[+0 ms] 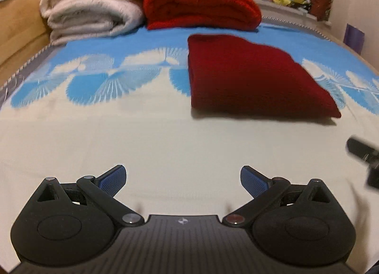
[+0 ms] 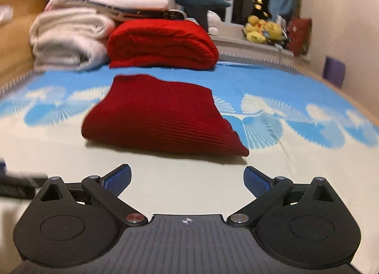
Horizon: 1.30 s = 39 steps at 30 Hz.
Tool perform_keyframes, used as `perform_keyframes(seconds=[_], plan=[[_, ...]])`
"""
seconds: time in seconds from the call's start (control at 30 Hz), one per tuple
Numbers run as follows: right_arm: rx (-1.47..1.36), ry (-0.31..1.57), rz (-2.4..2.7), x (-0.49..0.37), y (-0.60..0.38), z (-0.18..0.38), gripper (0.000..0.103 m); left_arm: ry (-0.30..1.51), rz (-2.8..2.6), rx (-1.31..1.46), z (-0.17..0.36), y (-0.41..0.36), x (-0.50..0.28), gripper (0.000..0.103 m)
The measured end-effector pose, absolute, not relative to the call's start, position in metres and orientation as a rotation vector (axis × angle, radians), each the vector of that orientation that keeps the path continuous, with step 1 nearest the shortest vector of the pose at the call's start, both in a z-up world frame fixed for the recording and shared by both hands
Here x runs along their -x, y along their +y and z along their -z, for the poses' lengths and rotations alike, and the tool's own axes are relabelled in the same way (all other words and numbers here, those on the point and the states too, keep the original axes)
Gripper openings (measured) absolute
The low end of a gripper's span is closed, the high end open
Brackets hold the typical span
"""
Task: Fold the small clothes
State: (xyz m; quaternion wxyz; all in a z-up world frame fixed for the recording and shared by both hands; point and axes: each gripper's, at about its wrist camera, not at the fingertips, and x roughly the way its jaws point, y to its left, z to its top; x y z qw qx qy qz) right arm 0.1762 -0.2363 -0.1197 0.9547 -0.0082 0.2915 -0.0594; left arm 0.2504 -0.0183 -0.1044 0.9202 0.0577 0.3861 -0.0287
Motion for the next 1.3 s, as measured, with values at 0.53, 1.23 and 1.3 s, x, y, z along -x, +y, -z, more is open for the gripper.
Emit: perform_keyframes(seconds=[0.53, 1.23, 1.3], plan=[[0.015, 0.659, 0.109, -0.194, -0.233, 0.133, 0.100, 0.788, 0.077, -0.104, 0.104, -0.026, -0.264, 0.103], [-0.016, 0.673, 0.101, -0.194, -0.237, 0.135, 0.100, 0.772, 0.073, -0.137, 0.108, -0.036, -0.263, 0.103], [-0.021, 0.681, 0.099, -0.195, -0.238, 0.136, 0.100, 0.773, 0.072, -0.141, 0.108, -0.037, -0.262, 0.103]])
